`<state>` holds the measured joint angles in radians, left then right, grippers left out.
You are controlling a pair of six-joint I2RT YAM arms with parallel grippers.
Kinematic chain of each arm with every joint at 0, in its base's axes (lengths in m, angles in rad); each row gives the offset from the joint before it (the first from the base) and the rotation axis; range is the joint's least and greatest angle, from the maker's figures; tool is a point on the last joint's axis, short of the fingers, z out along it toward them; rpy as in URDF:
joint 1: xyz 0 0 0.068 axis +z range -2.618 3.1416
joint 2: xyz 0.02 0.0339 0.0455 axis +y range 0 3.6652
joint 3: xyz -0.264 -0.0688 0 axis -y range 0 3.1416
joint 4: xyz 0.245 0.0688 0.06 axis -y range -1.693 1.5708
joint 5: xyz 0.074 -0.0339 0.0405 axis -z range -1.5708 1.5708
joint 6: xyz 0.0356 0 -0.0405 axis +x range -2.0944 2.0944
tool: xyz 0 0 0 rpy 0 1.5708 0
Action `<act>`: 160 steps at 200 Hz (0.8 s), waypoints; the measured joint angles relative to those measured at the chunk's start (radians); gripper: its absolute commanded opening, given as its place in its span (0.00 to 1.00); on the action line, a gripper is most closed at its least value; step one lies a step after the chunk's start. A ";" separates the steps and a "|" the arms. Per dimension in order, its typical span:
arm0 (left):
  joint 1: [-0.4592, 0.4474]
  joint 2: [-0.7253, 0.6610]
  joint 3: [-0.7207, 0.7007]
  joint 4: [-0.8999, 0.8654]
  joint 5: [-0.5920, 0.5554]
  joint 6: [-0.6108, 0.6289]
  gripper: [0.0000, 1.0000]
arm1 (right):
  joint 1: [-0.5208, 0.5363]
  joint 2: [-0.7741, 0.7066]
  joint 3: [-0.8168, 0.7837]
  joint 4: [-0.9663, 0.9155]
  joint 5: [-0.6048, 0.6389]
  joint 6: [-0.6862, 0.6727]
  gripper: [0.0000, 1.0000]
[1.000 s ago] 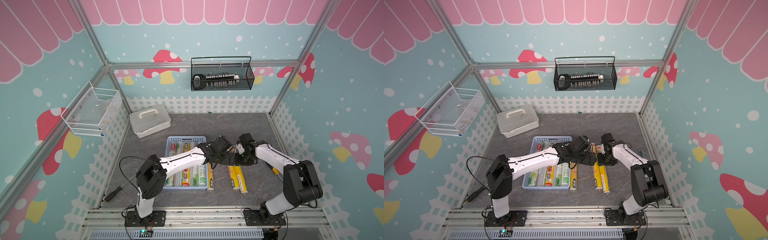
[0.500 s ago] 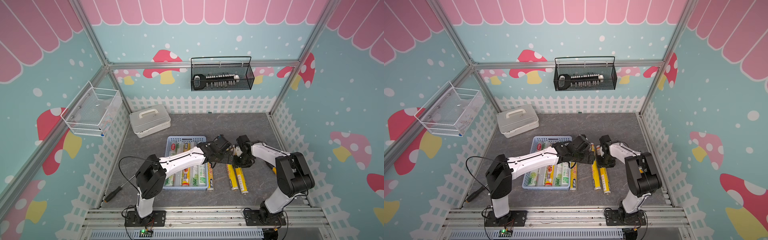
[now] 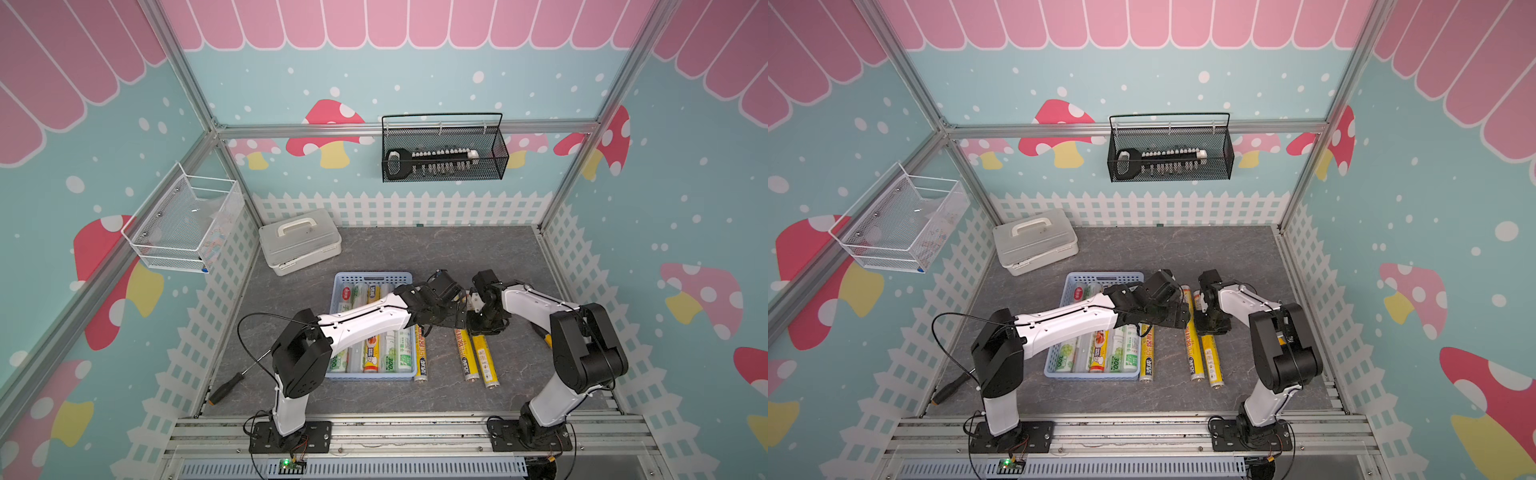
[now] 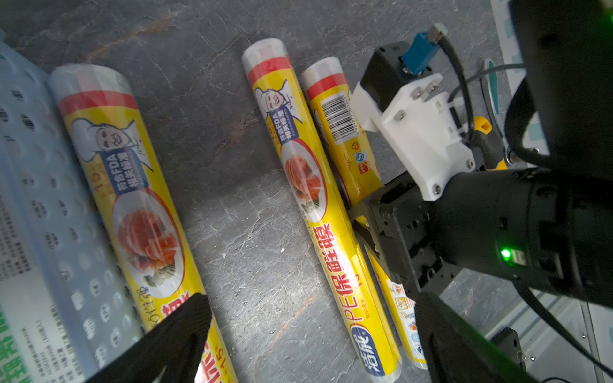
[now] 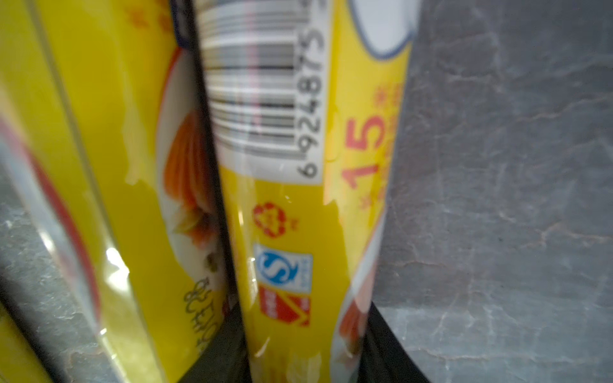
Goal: Put the plastic wrap into the basket
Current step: Pick up the plastic wrap from the center of the board.
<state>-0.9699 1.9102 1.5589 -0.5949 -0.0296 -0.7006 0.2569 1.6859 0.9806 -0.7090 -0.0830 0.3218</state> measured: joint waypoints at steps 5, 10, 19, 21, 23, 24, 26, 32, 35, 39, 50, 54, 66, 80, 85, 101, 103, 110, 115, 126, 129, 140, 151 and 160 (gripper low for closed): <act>0.000 0.000 0.000 0.000 0.000 0.000 0.99 | 0.000 0.000 0.000 0.001 0.003 0.000 0.40; 0.000 0.000 0.000 0.000 0.000 0.000 0.99 | 0.000 -0.001 0.000 0.002 0.008 0.000 0.40; 0.000 0.000 0.000 0.000 -0.001 0.000 0.99 | 0.000 -0.002 0.000 0.002 0.016 0.000 0.37; 0.000 0.000 0.000 0.000 -0.001 0.000 0.99 | 0.000 -0.003 0.000 0.001 0.019 0.000 0.37; 0.000 0.000 0.000 0.000 -0.001 0.000 0.99 | 0.000 -0.004 0.000 0.001 0.022 0.000 0.36; 0.000 0.000 0.000 0.000 -0.001 0.000 0.99 | 0.000 -0.004 0.000 0.001 0.023 0.000 0.36; 0.000 0.000 0.000 0.000 -0.002 0.000 0.99 | 0.000 -0.004 0.000 0.000 0.025 0.000 0.35; 0.000 0.000 0.000 0.000 -0.003 0.000 0.99 | 0.000 -0.006 0.000 -0.001 0.033 0.000 0.34; 0.000 -0.001 0.000 0.000 -0.004 0.000 0.99 | 0.000 -0.008 0.000 -0.002 0.038 0.000 0.33; 0.000 -0.001 0.000 -0.001 -0.005 0.000 0.99 | 0.000 -0.010 0.000 -0.002 0.043 0.000 0.32; 0.001 -0.003 0.000 -0.001 -0.007 0.000 0.99 | 0.000 -0.020 0.000 -0.005 0.058 0.000 0.30; 0.001 -0.004 0.000 -0.001 -0.009 0.000 0.99 | 0.000 -0.025 0.000 -0.006 0.063 0.000 0.30; 0.001 -0.007 0.000 -0.002 -0.015 0.001 0.99 | 0.000 -0.046 0.000 -0.014 0.076 0.000 0.29; 0.001 -0.013 0.000 -0.005 -0.018 0.004 0.99 | 0.000 -0.083 0.001 -0.026 0.090 0.002 0.29; 0.001 -0.016 0.000 -0.005 -0.019 0.006 0.99 | 0.000 -0.100 0.001 -0.029 0.093 0.004 0.29; 0.001 -0.029 0.000 -0.006 -0.024 0.010 0.99 | 0.000 -0.159 0.004 -0.036 0.092 0.009 0.27; 0.001 -0.031 0.000 -0.006 -0.026 0.010 0.99 | 0.000 -0.167 0.005 -0.036 0.092 0.010 0.27; 0.001 -0.038 0.000 -0.007 -0.031 0.010 0.99 | 0.000 -0.192 0.009 -0.038 0.090 0.013 0.26; 0.001 -0.043 0.000 -0.007 -0.035 0.010 0.99 | 0.000 -0.210 0.013 -0.040 0.088 0.016 0.26; 0.001 -0.053 -0.001 -0.007 -0.043 0.013 0.99 | 0.000 -0.241 0.021 -0.040 0.083 0.023 0.26; 0.001 -0.056 -0.001 -0.007 -0.046 0.013 0.99 | 0.000 -0.247 0.024 -0.040 0.081 0.024 0.25; 0.001 -0.064 -0.001 -0.006 -0.052 0.016 0.99 | 0.000 -0.270 0.032 -0.041 0.069 0.030 0.25; 0.001 -0.071 -0.001 -0.006 -0.060 0.017 0.99 | 0.000 -0.291 0.040 -0.041 0.055 0.037 0.25; 0.001 -0.076 -0.003 -0.006 -0.069 0.017 0.99 | 0.000 -0.303 0.047 -0.044 0.043 0.042 0.24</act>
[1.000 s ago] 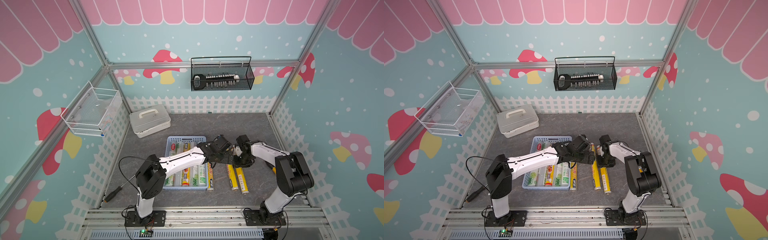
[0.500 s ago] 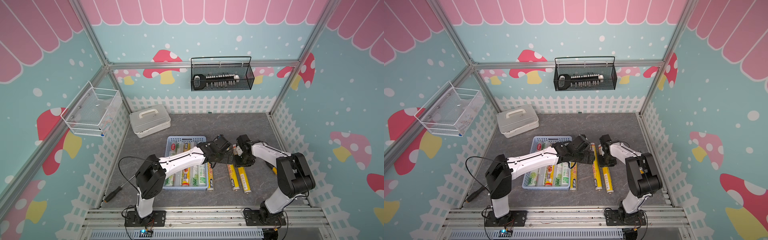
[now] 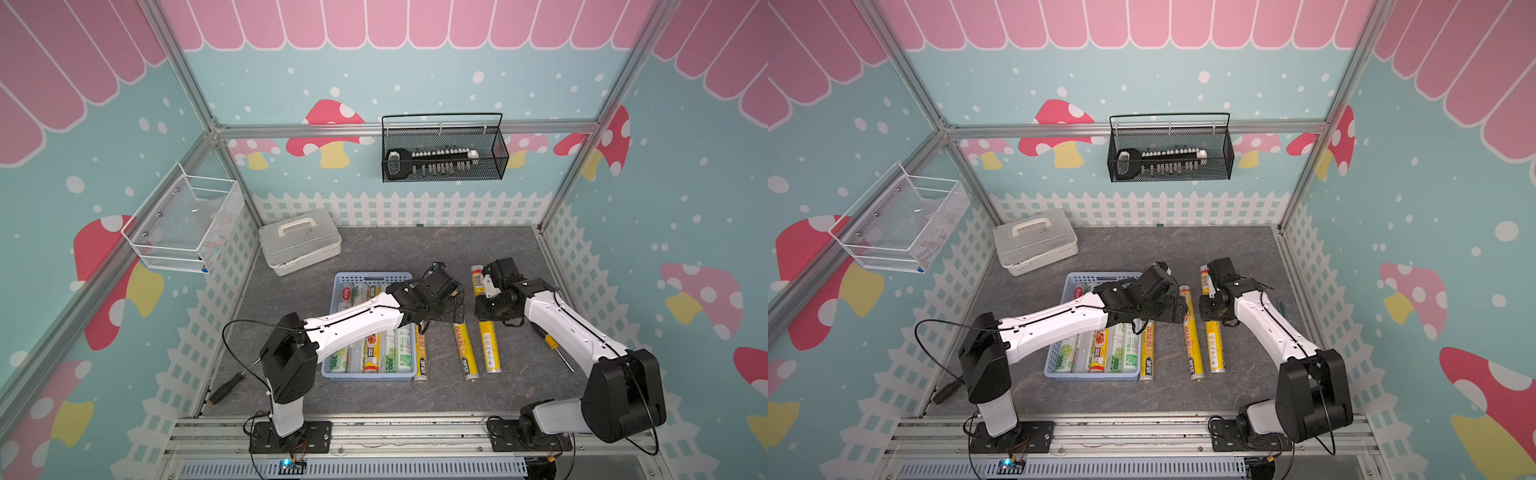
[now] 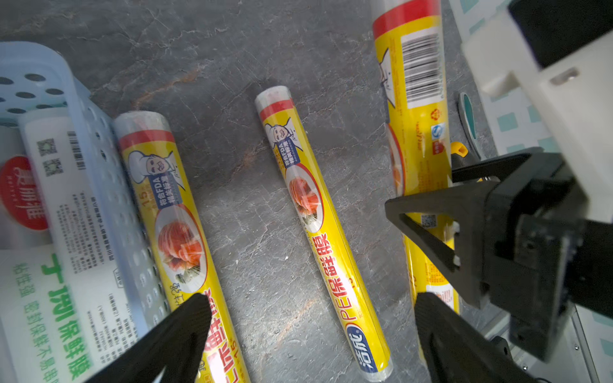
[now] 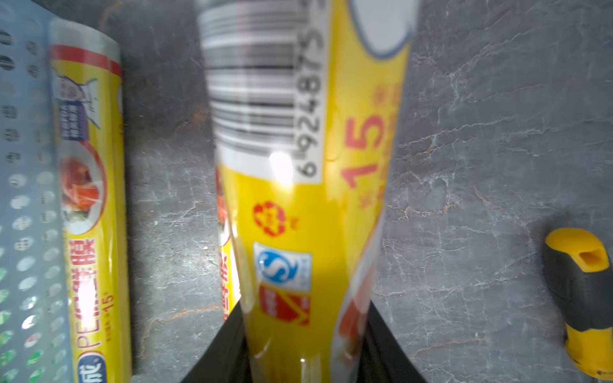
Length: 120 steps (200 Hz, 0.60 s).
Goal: Put the plastic wrap into the basket
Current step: Pick up the plastic wrap from the center of the board.
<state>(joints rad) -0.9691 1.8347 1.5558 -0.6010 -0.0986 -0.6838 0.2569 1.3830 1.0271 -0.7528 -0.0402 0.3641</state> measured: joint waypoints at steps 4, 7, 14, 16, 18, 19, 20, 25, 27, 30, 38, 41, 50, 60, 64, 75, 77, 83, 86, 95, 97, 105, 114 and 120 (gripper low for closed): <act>0.000 -0.002 -0.002 0.000 -0.004 0.000 0.99 | 0.000 -0.005 0.003 0.000 -0.005 0.004 0.24; 0.000 -0.005 -0.005 0.000 -0.008 0.000 0.99 | 0.000 -0.008 0.005 0.000 -0.009 0.005 0.24; 0.000 -0.010 -0.011 0.000 -0.015 0.000 0.99 | 0.000 -0.016 0.009 -0.003 -0.019 0.009 0.23; 0.000 -0.013 -0.013 -0.001 -0.018 0.000 0.99 | 0.000 -0.019 0.011 -0.003 -0.022 0.009 0.23; 0.000 -0.014 -0.016 0.000 -0.021 0.000 0.99 | 0.000 -0.020 0.013 -0.004 -0.025 0.011 0.23; 0.000 -0.015 -0.018 0.000 -0.022 0.000 0.99 | 0.000 -0.021 0.013 -0.004 -0.026 0.011 0.23; 0.000 -0.016 -0.018 0.000 -0.023 0.000 0.99 | 0.000 -0.021 0.014 -0.005 -0.027 0.011 0.23; 0.000 -0.021 -0.024 0.000 -0.029 0.000 0.99 | 0.000 -0.026 0.019 -0.007 -0.036 0.013 0.22; 0.001 -0.022 -0.026 0.000 -0.031 0.000 0.99 | 0.000 -0.027 0.020 -0.007 -0.038 0.014 0.21; 0.001 -0.026 -0.029 -0.001 -0.037 -0.001 0.99 | 0.000 -0.030 0.023 -0.007 -0.045 0.014 0.21; 0.001 -0.033 -0.038 -0.001 -0.048 -0.001 0.99 | 0.000 -0.035 0.030 -0.008 -0.062 0.019 0.21; 0.002 -0.036 -0.041 -0.001 -0.053 -0.001 0.99 | 0.000 -0.036 0.033 -0.008 -0.070 0.021 0.21; 0.003 -0.045 -0.048 -0.001 -0.069 -0.004 0.99 | 0.000 -0.039 0.041 -0.008 -0.095 0.027 0.20; 0.004 -0.055 -0.055 -0.001 -0.086 -0.008 0.99 | 0.000 -0.040 0.047 -0.005 -0.127 0.038 0.21; 0.005 -0.061 -0.060 0.000 -0.095 -0.010 0.99 | 0.000 -0.040 0.048 -0.003 -0.142 0.043 0.21; 0.006 -0.079 -0.074 0.000 -0.119 -0.016 0.99 | 0.000 -0.043 0.049 0.004 -0.185 0.058 0.21; 0.007 -0.083 -0.077 0.000 -0.125 -0.016 0.99 | 0.000 -0.043 0.049 0.005 -0.193 0.062 0.21; 0.008 -0.096 -0.088 0.000 -0.140 -0.020 0.99 | 0.000 -0.044 0.048 0.009 -0.216 0.072 0.20; 0.008 -0.103 -0.094 0.000 -0.148 -0.021 0.99 | 0.000 -0.045 0.049 0.013 -0.229 0.077 0.20; 0.011 -0.126 -0.114 0.001 -0.174 -0.025 0.99 | 0.000 -0.046 0.048 0.027 -0.269 0.097 0.20; 0.011 -0.131 -0.119 0.002 -0.179 -0.027 0.99 | 0.000 -0.047 0.049 0.031 -0.277 0.102 0.20; 0.014 -0.153 -0.137 0.005 -0.200 -0.033 0.99 | 0.000 -0.047 0.048 0.048 -0.309 0.119 0.20; 0.020 -0.180 -0.160 0.011 -0.223 -0.042 0.99 | 0.001 -0.047 0.048 0.073 -0.346 0.143 0.20; 0.026 -0.201 -0.178 0.014 -0.238 -0.047 0.99 | 0.004 -0.047 0.048 0.092 -0.369 0.161 0.20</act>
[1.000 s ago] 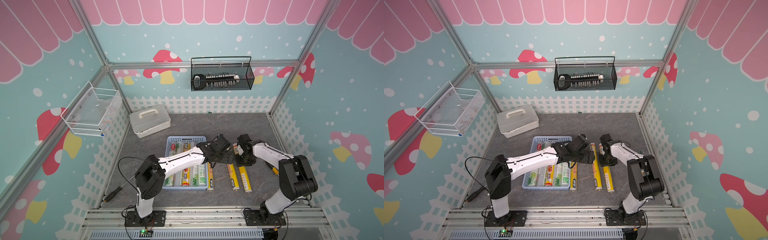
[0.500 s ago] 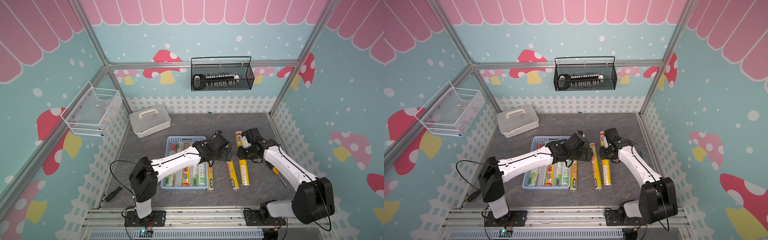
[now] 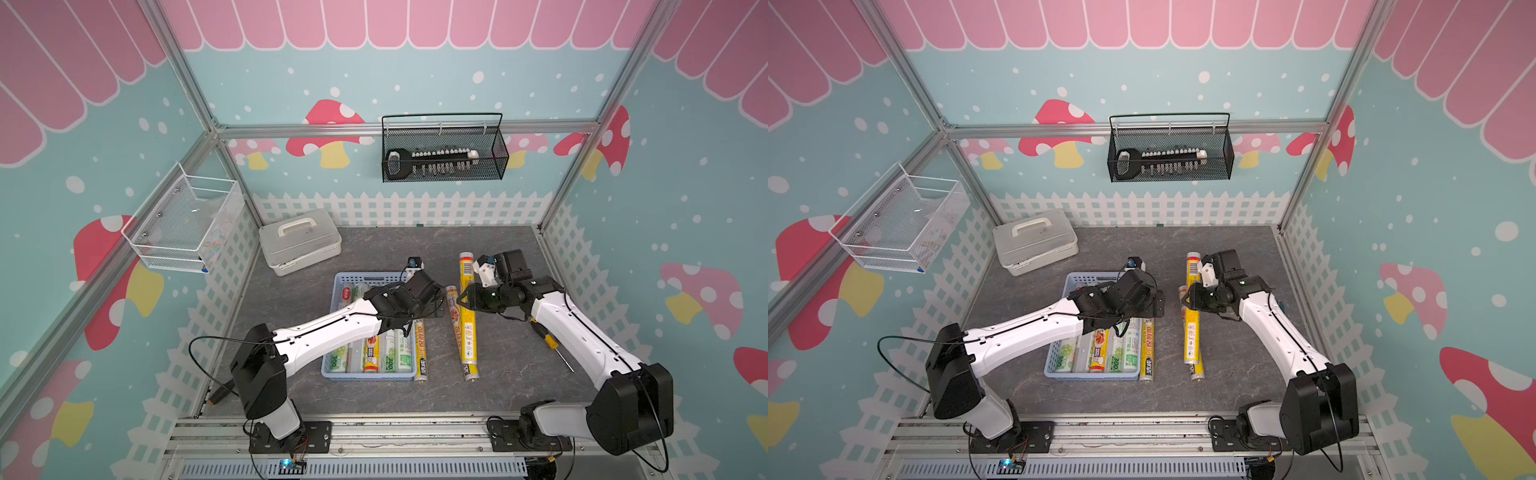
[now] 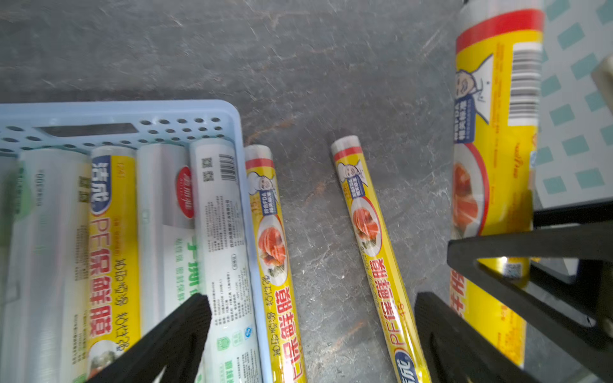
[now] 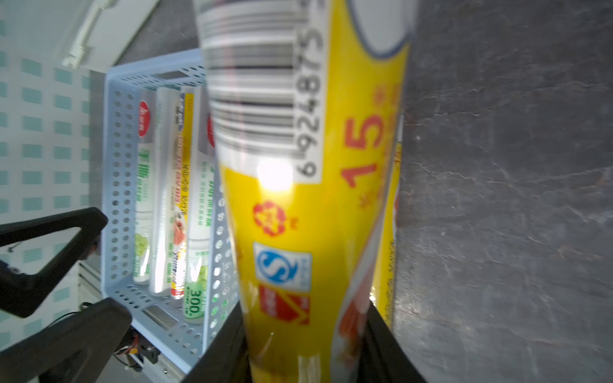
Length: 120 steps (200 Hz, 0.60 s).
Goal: Put the plastic wrap into the basket
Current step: Pick up the plastic wrap from the center of the board, then place the plastic wrap in the basket.
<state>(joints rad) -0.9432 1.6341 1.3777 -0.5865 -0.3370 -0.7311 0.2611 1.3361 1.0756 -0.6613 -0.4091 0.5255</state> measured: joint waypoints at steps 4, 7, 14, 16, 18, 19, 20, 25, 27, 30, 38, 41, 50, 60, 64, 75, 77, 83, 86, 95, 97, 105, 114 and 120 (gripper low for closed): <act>0.003 -0.014 -0.013 0.002 -0.011 -0.006 0.99 | 0.002 0.000 0.000 0.013 -0.014 0.013 0.20; 0.006 -0.024 -0.021 0.003 -0.017 -0.008 0.99 | 0.002 0.000 0.000 0.022 -0.024 0.021 0.20; 0.013 -0.049 -0.042 0.008 -0.033 -0.018 0.99 | 0.009 0.000 0.000 0.049 -0.049 0.046 0.20; 0.016 -0.057 -0.049 0.008 -0.038 -0.022 0.99 | 0.010 0.001 0.000 0.054 -0.054 0.051 0.20; 0.019 -0.064 -0.056 0.011 -0.042 -0.025 0.99 | 0.014 0.002 0.000 0.063 -0.061 0.060 0.20; 0.020 -0.069 -0.061 0.012 -0.045 -0.026 0.99 | 0.014 0.002 0.000 0.066 -0.063 0.062 0.20; 0.021 -0.071 -0.063 0.013 -0.047 -0.027 0.99 | 0.015 0.002 0.000 0.069 -0.064 0.064 0.20; 0.027 -0.089 -0.079 0.016 -0.057 -0.034 0.99 | 0.023 0.005 0.000 0.087 -0.078 0.079 0.20; 0.029 -0.095 -0.086 0.017 -0.060 -0.036 0.99 | 0.026 0.006 0.000 0.093 -0.083 0.084 0.20; 0.035 -0.108 -0.098 0.019 -0.068 -0.042 0.99 | 0.033 0.010 0.000 0.105 -0.091 0.094 0.20; 0.046 -0.133 -0.122 0.023 -0.080 -0.053 0.99 | 0.049 0.020 0.001 0.127 -0.105 0.113 0.19; 0.050 -0.143 -0.132 0.024 -0.084 -0.057 0.99 | 0.057 0.026 0.003 0.136 -0.110 0.121 0.20; 0.063 -0.171 -0.159 0.029 -0.096 -0.070 0.99 | 0.081 0.048 0.011 0.154 -0.122 0.142 0.20; 0.076 -0.196 -0.187 0.032 -0.106 -0.080 0.99 | 0.107 0.074 0.023 0.173 -0.127 0.164 0.20; 0.081 -0.207 -0.198 0.032 -0.111 -0.082 0.99 | 0.121 0.087 0.029 0.183 -0.130 0.172 0.20; 0.092 -0.237 -0.227 0.034 -0.124 -0.089 0.99 | 0.155 0.122 0.052 0.203 -0.132 0.192 0.20; 0.093 -0.242 -0.232 0.034 -0.127 -0.090 0.99 | 0.164 0.130 0.058 0.207 -0.132 0.197 0.20; 0.096 -0.256 -0.244 0.033 -0.133 -0.093 0.99 | 0.184 0.152 0.075 0.218 -0.132 0.208 0.20; 0.098 -0.263 -0.251 0.034 -0.137 -0.094 0.99 | 0.197 0.164 0.086 0.222 -0.131 0.212 0.20; 0.100 -0.286 -0.270 0.036 -0.144 -0.097 0.99 | 0.227 0.197 0.118 0.230 -0.130 0.225 0.20; 0.101 -0.293 -0.276 0.038 -0.146 -0.097 0.99 | 0.237 0.207 0.126 0.235 -0.131 0.230 0.20; 0.105 -0.319 -0.299 0.040 -0.151 -0.100 0.99 | 0.267 0.241 0.158 0.253 -0.129 0.244 0.20; 0.111 -0.350 -0.325 0.040 -0.159 -0.103 0.99 | 0.299 0.275 0.188 0.274 -0.128 0.260 0.20; 0.114 -0.369 -0.341 0.042 -0.163 -0.104 0.99 | 0.320 0.299 0.208 0.286 -0.126 0.271 0.20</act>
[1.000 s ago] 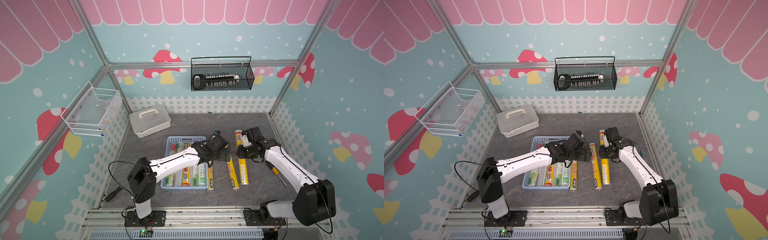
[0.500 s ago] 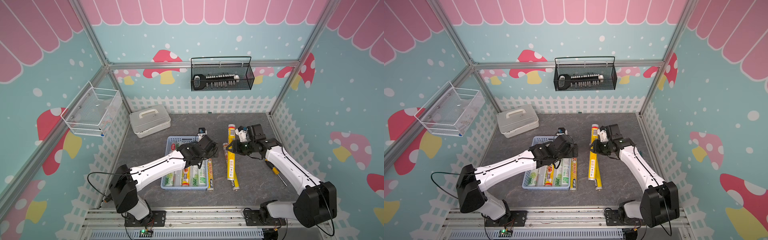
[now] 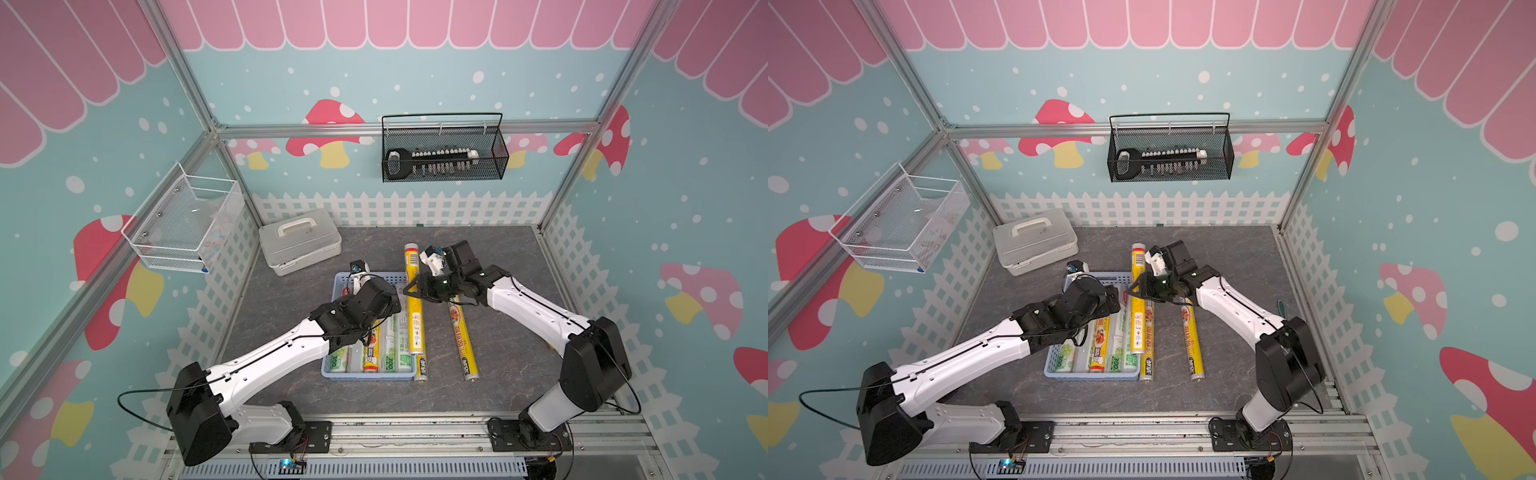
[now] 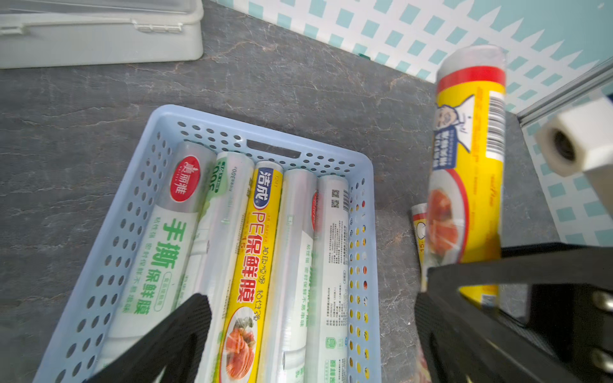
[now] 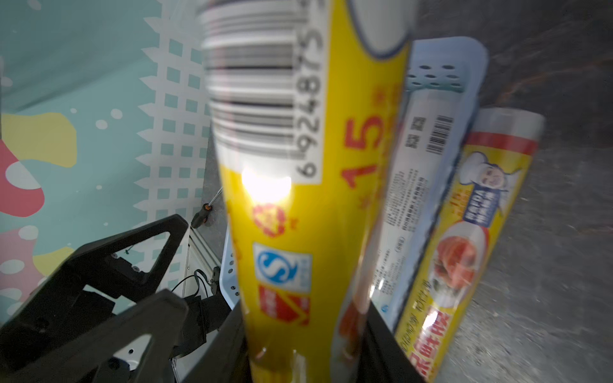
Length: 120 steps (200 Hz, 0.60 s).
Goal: Put the plastic wrap into the basket
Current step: Place the plastic wrap in the basket.
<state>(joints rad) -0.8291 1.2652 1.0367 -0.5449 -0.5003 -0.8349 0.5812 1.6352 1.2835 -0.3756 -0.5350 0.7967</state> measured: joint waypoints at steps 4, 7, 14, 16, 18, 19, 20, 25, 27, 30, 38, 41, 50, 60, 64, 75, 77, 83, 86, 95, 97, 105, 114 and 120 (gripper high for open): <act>0.004 -0.016 -0.012 0.000 -0.005 0.000 0.99 | 0.011 0.014 0.010 0.006 0.000 0.006 0.20; 0.005 -0.027 -0.021 0.000 -0.008 0.000 0.99 | 0.023 0.026 0.020 0.011 0.002 0.013 0.20; 0.009 -0.050 -0.039 -0.001 -0.016 0.000 0.99 | 0.043 0.051 0.040 0.024 0.004 0.026 0.21; 0.010 -0.058 -0.044 -0.002 -0.019 0.001 0.99 | 0.049 0.059 0.045 0.027 0.004 0.028 0.21; 0.010 -0.064 -0.048 -0.003 -0.023 0.001 0.99 | 0.055 0.066 0.050 0.031 0.004 0.032 0.21; 0.010 -0.066 -0.050 -0.003 -0.024 0.001 0.99 | 0.056 0.068 0.051 0.032 0.005 0.033 0.21; 0.011 -0.068 -0.051 -0.004 -0.025 0.001 0.99 | 0.058 0.070 0.053 0.032 0.006 0.034 0.21; 0.011 -0.082 -0.060 -0.008 -0.033 0.000 0.99 | 0.073 0.088 0.065 0.039 0.008 0.044 0.21; 0.011 -0.086 -0.063 -0.010 -0.035 0.000 0.99 | 0.076 0.092 0.068 0.040 0.010 0.047 0.21; 0.011 -0.095 -0.066 -0.013 -0.040 0.000 0.99 | 0.085 0.104 0.075 0.043 0.011 0.053 0.21; 0.012 -0.112 -0.075 -0.021 -0.051 0.000 0.99 | 0.101 0.127 0.090 0.052 0.015 0.069 0.21; 0.012 -0.119 -0.079 -0.024 -0.057 0.000 0.99 | 0.107 0.134 0.094 0.055 0.017 0.074 0.21; 0.016 -0.142 -0.091 -0.032 -0.066 -0.001 0.99 | 0.124 0.159 0.107 0.065 0.022 0.093 0.21; 0.024 -0.168 -0.111 -0.040 -0.073 -0.004 0.99 | 0.142 0.183 0.120 0.075 0.029 0.112 0.21; 0.027 -0.180 -0.119 -0.045 -0.076 -0.006 0.99 | 0.149 0.193 0.125 0.079 0.031 0.118 0.21; 0.038 -0.207 -0.140 -0.056 -0.080 -0.009 0.99 | 0.168 0.215 0.134 0.085 0.047 0.137 0.21; 0.040 -0.212 -0.143 -0.058 -0.081 -0.010 0.99 | 0.172 0.219 0.135 0.086 0.048 0.140 0.21; 0.045 -0.225 -0.153 -0.061 -0.083 -0.012 0.99 | 0.181 0.228 0.138 0.088 0.054 0.150 0.21; 0.047 -0.231 -0.158 -0.064 -0.084 -0.014 0.99 | 0.187 0.233 0.139 0.089 0.057 0.156 0.21; 0.054 -0.248 -0.171 -0.069 -0.086 -0.016 0.99 | 0.200 0.244 0.142 0.092 0.065 0.169 0.21; 0.056 -0.252 -0.173 -0.071 -0.087 -0.016 0.99 | 0.204 0.249 0.143 0.092 0.066 0.172 0.21; 0.061 -0.264 -0.182 -0.076 -0.087 -0.019 0.99 | 0.215 0.264 0.152 0.091 0.068 0.185 0.21; 0.067 -0.276 -0.190 -0.080 -0.087 -0.022 0.99 | 0.227 0.288 0.170 0.093 0.071 0.198 0.21; 0.071 -0.282 -0.193 -0.084 -0.087 -0.023 0.99 | 0.235 0.307 0.183 0.093 0.070 0.205 0.21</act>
<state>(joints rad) -0.7586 0.9833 0.8436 -0.6289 -0.5877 -0.8577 0.8162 1.9419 1.4670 -0.2829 -0.4652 1.0016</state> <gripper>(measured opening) 0.990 0.413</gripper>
